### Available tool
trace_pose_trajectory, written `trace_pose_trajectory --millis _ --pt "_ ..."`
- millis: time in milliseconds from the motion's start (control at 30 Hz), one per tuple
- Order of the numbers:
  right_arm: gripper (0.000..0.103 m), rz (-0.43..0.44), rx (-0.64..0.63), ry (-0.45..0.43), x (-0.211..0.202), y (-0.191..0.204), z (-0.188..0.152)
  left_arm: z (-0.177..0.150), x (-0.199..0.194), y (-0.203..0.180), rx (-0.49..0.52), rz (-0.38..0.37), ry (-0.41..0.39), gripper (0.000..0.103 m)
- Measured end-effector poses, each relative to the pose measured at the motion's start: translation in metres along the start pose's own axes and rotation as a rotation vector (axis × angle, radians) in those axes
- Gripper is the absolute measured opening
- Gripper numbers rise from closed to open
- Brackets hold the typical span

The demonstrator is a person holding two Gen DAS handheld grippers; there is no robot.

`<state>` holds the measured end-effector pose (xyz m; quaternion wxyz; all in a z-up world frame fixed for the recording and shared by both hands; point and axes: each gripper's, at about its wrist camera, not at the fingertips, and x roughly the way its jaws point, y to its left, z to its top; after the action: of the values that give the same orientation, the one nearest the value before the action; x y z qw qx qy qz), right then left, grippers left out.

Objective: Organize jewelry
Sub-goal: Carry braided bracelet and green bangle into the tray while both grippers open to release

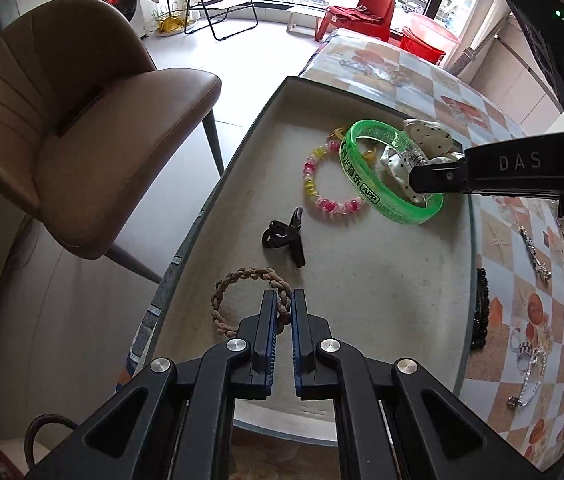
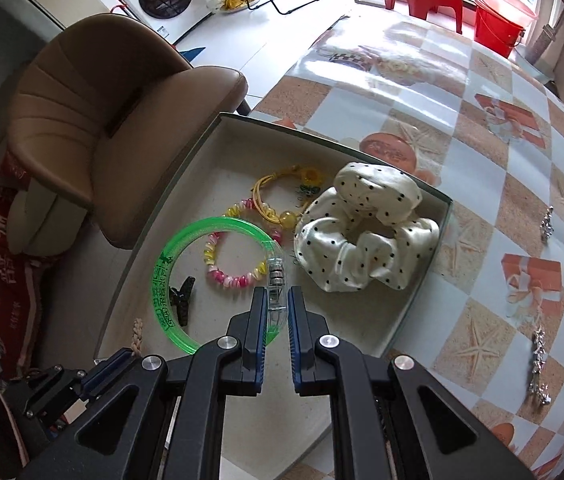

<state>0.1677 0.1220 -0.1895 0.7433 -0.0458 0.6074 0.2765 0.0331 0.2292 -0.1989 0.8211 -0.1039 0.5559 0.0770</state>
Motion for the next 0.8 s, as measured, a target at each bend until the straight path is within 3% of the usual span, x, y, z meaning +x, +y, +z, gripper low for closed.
trace_pose_trajectory --millis 200,467,800 --pt "0.011 -0.026 -0.023 0.069 0.02 0.01 -0.012 -0.001 0.017 0.003 0.001 0.015 0.023 0.01" --pt "0.011 -0.13 -0.092 0.15 0.044 0.017 -0.034 0.001 0.033 -0.002 0.029 0.049 0.04 0.01" --pt "0.011 -0.19 -0.037 0.097 0.048 0.003 -0.013 0.004 0.039 -0.006 0.037 0.081 0.045 0.01"
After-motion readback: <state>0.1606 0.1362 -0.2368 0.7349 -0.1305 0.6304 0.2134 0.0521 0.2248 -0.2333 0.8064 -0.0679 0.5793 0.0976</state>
